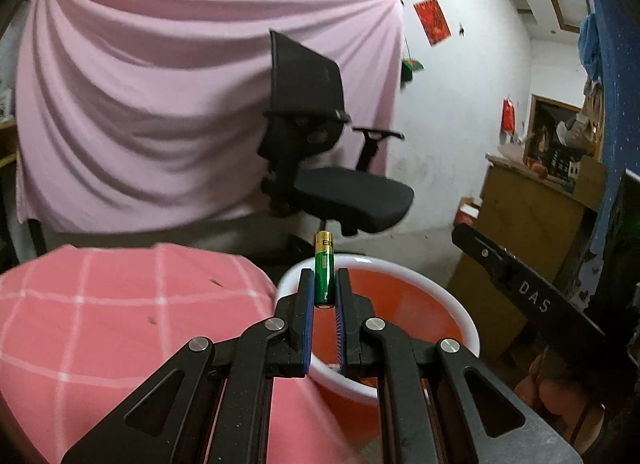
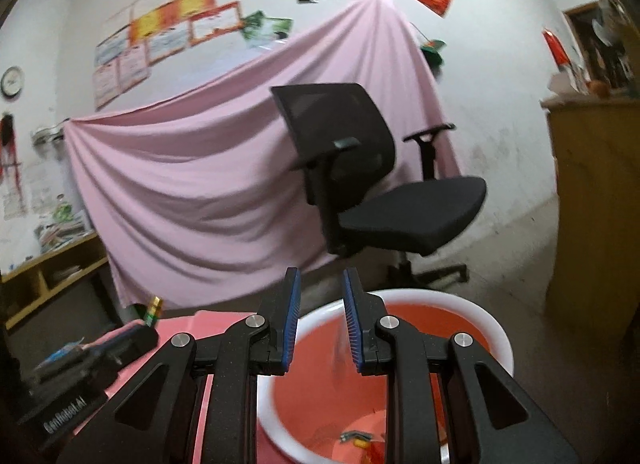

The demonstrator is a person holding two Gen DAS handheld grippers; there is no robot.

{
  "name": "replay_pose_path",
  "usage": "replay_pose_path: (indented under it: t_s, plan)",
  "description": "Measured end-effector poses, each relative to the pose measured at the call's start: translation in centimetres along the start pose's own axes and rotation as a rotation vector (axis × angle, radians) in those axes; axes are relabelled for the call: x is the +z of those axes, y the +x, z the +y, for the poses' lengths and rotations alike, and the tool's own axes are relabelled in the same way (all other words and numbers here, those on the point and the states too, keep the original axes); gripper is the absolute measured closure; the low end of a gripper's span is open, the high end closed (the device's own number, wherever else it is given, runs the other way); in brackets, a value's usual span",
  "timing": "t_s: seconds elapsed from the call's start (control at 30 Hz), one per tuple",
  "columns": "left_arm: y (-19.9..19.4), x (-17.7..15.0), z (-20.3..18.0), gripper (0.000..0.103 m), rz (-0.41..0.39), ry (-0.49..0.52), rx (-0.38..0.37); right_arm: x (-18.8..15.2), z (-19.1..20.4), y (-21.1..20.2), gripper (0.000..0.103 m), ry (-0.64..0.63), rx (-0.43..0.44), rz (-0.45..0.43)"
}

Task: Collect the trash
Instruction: 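Open both grippers to drop the battery and tube into the bucket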

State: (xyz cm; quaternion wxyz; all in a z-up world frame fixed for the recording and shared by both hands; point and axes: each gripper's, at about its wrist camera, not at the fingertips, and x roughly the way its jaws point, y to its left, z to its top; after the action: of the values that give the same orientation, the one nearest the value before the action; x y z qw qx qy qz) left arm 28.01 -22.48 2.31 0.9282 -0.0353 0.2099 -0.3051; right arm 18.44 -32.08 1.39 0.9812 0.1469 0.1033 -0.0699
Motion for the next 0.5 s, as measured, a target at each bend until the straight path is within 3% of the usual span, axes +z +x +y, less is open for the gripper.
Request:
replay_pose_path:
  t_s: [0.27, 0.5]
  plan:
    - [3.8, -0.4, -1.2, 0.096, 0.139, -0.029, -0.060, -0.3, -2.9, 1.3, 0.083, 0.083, -0.030, 0.082]
    - [5.4, -0.6, -1.2, 0.095, 0.245, -0.041, -0.058, -0.8, -4.4, 2.0, 0.083, 0.140, -0.035, 0.140]
